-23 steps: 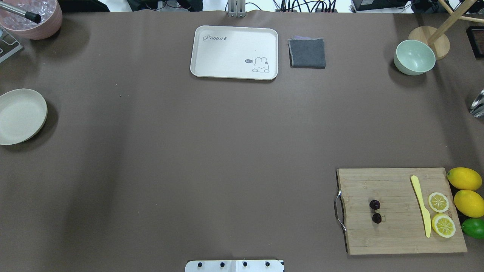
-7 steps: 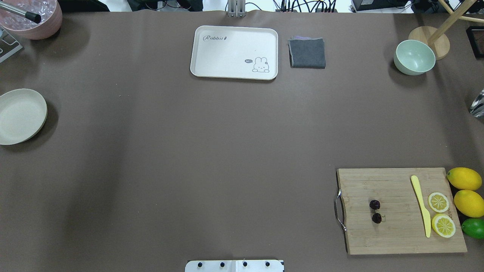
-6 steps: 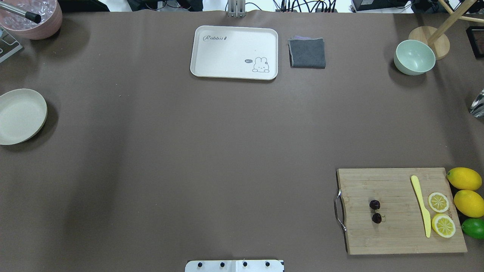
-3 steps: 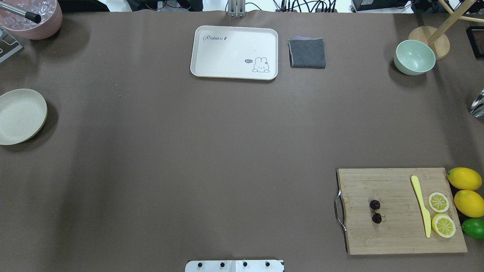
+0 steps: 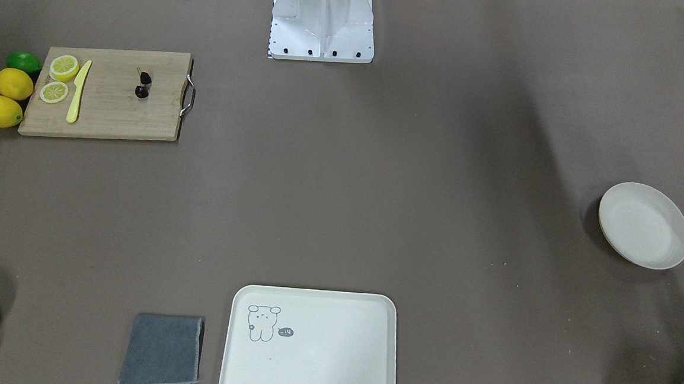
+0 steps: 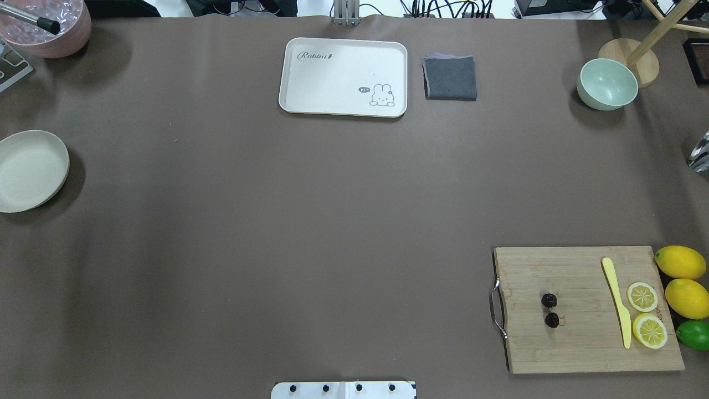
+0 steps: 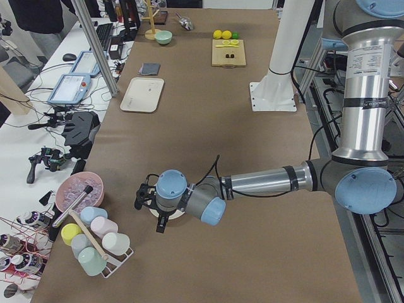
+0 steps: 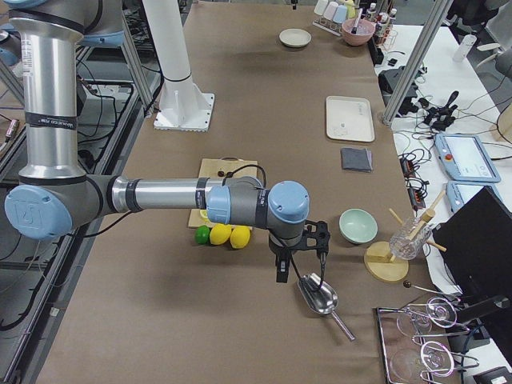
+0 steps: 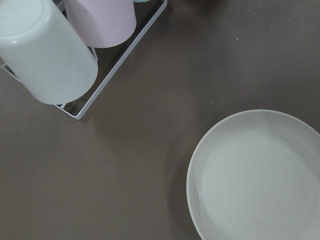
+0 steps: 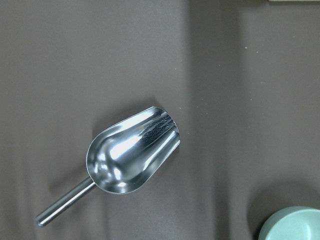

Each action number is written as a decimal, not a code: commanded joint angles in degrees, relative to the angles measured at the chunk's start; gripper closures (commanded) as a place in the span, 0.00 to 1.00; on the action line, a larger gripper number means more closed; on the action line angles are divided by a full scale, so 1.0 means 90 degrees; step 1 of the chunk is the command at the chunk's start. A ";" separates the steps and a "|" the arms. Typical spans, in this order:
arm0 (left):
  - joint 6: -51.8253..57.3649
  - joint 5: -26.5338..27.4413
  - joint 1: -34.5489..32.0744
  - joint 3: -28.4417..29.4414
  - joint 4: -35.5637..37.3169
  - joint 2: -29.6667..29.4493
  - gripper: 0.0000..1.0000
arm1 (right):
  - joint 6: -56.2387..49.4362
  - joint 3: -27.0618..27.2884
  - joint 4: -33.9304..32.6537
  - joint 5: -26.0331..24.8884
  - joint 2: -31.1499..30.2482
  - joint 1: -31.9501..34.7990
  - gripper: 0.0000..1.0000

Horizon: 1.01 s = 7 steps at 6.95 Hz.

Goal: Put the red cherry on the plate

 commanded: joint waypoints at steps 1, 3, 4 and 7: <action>-0.0235 0.0021 0.0691 0.0571 -0.0540 -0.0153 0.02 | -0.0004 0.0076 0.0000 0.0007 -0.0032 0.0000 0.00; -0.0245 0.0108 0.1054 0.0882 -0.0531 -0.0435 0.02 | 0.0006 0.0086 0.0000 0.0007 -0.0022 0.0000 0.00; -0.0235 0.0109 0.1143 0.0991 -0.0531 -0.0466 0.02 | 0.0006 0.0076 0.0000 -0.0002 -0.0013 0.0000 0.00; -0.0226 0.0109 0.1212 0.1177 -0.0531 -0.0456 0.03 | 0.0006 0.0086 0.0000 -0.0002 -0.0022 0.0000 0.00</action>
